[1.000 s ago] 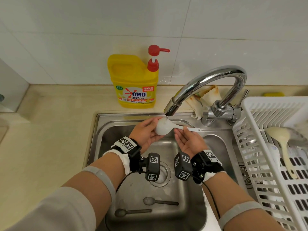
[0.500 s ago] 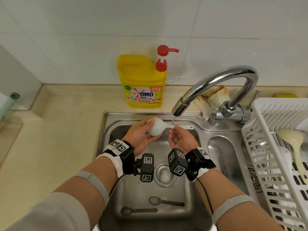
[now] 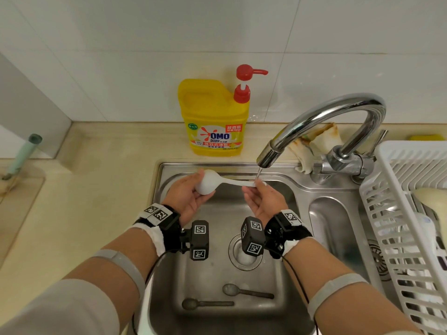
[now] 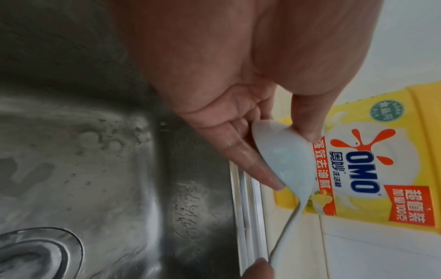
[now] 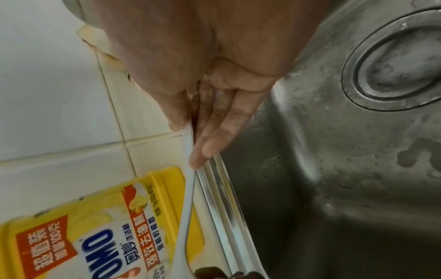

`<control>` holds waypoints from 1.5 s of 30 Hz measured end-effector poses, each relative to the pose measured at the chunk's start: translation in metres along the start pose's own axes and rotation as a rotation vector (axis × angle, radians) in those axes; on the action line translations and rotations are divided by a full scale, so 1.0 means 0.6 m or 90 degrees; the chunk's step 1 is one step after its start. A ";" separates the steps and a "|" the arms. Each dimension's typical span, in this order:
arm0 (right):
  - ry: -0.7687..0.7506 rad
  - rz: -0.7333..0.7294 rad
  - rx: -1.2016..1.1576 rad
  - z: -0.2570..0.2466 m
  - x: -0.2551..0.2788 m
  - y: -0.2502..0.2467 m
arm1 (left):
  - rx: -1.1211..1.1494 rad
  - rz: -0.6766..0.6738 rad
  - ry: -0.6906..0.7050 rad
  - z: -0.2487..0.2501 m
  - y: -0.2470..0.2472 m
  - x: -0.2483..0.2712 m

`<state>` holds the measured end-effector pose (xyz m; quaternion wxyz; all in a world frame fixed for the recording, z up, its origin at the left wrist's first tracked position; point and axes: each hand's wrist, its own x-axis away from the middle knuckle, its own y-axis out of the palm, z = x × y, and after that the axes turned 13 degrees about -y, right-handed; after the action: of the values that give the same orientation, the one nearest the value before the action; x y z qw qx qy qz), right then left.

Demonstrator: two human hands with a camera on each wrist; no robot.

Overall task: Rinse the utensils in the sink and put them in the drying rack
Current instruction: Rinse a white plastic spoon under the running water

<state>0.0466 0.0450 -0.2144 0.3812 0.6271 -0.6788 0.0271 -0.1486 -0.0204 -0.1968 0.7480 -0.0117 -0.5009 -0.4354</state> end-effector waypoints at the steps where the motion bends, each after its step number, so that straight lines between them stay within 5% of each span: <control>1: -0.001 -0.008 -0.001 0.002 0.000 0.004 | 0.003 -0.002 -0.001 0.001 0.002 0.001; 6: 0.018 -0.060 -0.059 -0.003 -0.001 0.012 | 0.020 -0.009 -0.003 0.000 0.010 0.003; 22: -0.032 0.038 -0.086 -0.015 -0.002 -0.019 | 0.039 -0.009 -0.013 -0.016 0.009 -0.006; 29: 0.058 -0.011 -0.021 0.003 0.016 0.009 | 0.015 -0.018 -0.007 -0.027 0.019 -0.007; 34: -0.002 0.066 0.002 -0.011 0.004 -0.016 | 0.009 -0.035 -0.012 -0.033 0.009 -0.009; 40: 0.068 -0.051 0.045 -0.005 0.023 0.006 | -0.052 -0.106 -0.050 -0.055 0.052 -0.008; 45: 0.014 -0.004 0.048 -0.022 0.005 -0.020 | -0.140 -0.104 -0.056 -0.063 0.071 -0.016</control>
<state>0.0636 0.0468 -0.2087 0.3649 0.6427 -0.6711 0.0586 -0.0937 -0.0048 -0.2052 0.6813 -0.0718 -0.4820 -0.5462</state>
